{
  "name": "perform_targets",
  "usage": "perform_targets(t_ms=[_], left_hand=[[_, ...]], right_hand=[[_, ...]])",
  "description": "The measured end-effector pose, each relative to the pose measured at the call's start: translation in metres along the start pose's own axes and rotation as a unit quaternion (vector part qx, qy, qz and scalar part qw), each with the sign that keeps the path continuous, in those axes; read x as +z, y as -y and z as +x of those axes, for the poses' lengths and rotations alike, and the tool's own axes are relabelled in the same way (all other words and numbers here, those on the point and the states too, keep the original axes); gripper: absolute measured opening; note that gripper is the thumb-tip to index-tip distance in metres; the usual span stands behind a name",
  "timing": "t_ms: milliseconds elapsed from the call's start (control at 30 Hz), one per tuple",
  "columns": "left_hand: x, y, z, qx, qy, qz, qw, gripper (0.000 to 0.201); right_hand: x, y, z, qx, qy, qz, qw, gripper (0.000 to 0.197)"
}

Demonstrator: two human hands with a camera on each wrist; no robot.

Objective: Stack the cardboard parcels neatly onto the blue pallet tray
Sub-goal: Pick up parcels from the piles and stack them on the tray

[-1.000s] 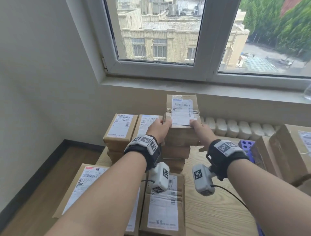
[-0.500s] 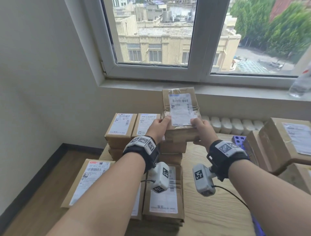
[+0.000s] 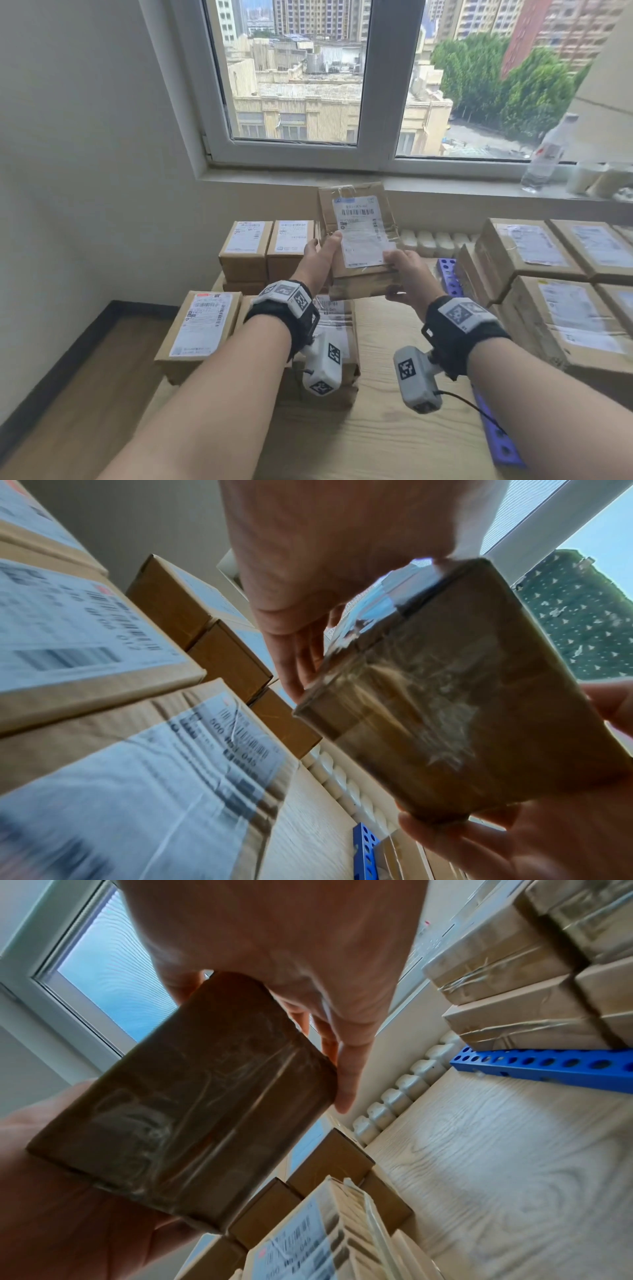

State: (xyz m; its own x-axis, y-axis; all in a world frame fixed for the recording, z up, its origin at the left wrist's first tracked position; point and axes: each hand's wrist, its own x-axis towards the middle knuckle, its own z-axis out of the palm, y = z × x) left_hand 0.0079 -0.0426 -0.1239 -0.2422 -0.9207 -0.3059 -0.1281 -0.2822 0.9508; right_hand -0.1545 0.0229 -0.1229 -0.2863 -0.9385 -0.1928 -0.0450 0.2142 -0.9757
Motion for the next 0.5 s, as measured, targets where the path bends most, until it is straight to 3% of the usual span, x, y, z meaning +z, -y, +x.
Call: perform_targets(t_ms=[100,200,333,433,500], left_hand=[[0.004,0.010,-0.023,0.016,0.005,-0.005,1.000,0.105],[0.011,0.019,-0.044,0.038,0.017,-0.022,0.999,0.087],[0.024,0.026,-0.067,0.055,0.038,-0.023,0.997,0.094],[0.038,0.029,-0.073,0.062,0.051,-0.016,0.997,0.099],[0.048,0.029,-0.074,0.071,0.060,-0.013,0.996,0.102]], right_hand=[[-0.003,-0.006,-0.034,-0.005,-0.012,0.003,1.000,0.029],[-0.012,-0.016,-0.063,0.004,-0.018,-0.007,1.000,0.033],[-0.028,-0.023,-0.099,0.021,-0.023,-0.021,0.999,0.038],[-0.042,-0.017,-0.117,0.022,-0.047,-0.004,0.999,0.021],[-0.054,-0.014,-0.124,0.027,-0.059,-0.003,0.998,0.027]])
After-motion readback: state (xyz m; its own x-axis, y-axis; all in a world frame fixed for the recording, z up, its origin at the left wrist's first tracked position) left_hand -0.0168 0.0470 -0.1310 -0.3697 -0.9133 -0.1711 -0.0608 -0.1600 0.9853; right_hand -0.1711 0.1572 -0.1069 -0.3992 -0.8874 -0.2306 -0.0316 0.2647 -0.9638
